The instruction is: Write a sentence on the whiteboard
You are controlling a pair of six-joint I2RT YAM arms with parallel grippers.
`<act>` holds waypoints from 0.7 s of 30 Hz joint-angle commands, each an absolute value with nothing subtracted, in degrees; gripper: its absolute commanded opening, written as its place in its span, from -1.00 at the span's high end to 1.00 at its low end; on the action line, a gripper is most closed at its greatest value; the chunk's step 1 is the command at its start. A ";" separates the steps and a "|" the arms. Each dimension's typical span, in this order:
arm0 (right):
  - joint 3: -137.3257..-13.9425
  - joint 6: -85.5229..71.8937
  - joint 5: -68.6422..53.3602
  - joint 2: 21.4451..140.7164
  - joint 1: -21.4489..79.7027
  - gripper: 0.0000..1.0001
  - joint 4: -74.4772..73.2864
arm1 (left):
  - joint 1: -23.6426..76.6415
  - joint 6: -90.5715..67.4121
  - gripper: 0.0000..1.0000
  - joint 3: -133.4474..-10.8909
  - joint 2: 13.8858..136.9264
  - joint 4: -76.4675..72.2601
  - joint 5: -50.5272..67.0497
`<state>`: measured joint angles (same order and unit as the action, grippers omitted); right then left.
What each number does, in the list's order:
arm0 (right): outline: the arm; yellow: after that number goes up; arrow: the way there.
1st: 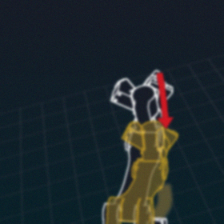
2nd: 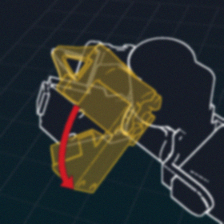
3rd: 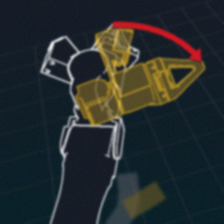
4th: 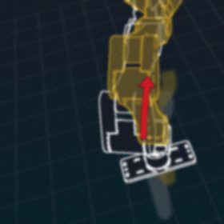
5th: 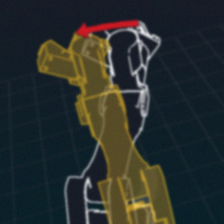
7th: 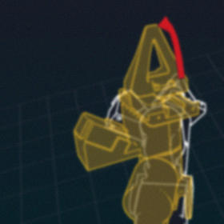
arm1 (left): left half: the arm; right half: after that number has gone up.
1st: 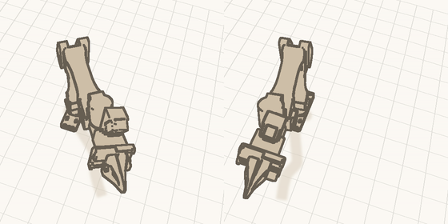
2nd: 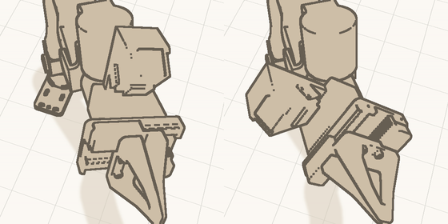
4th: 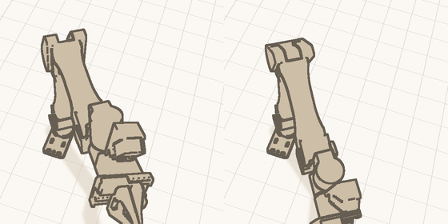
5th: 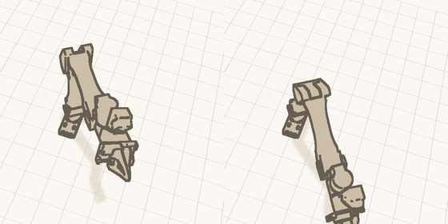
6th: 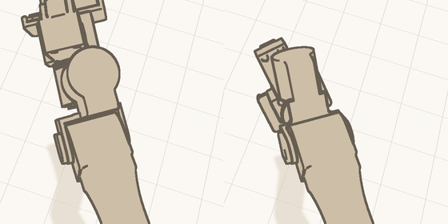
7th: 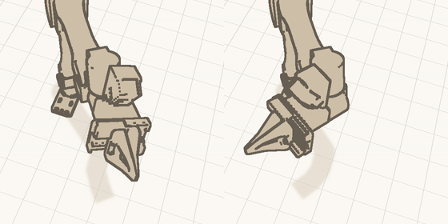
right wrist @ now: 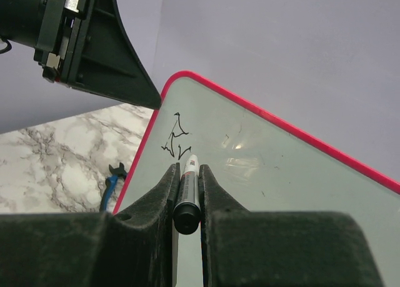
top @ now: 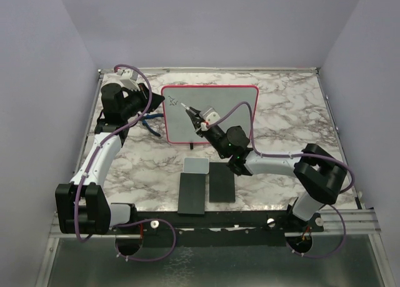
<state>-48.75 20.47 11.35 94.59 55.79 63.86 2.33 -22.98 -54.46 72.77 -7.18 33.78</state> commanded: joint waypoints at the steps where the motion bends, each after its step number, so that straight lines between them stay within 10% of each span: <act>1: -51.15 20.72 12.13 96.43 55.81 0.99 65.52 | 2.37 -22.51 0.74 -53.82 71.29 -7.36 33.44; 21: -52.65 21.45 15.07 98.84 55.72 0.99 65.67 | 2.37 -22.54 0.74 -53.80 71.19 -7.36 33.57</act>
<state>-50.76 20.69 13.02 97.25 55.79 63.88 2.33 -22.98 -54.43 72.77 -7.18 33.78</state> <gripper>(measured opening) 0.144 0.134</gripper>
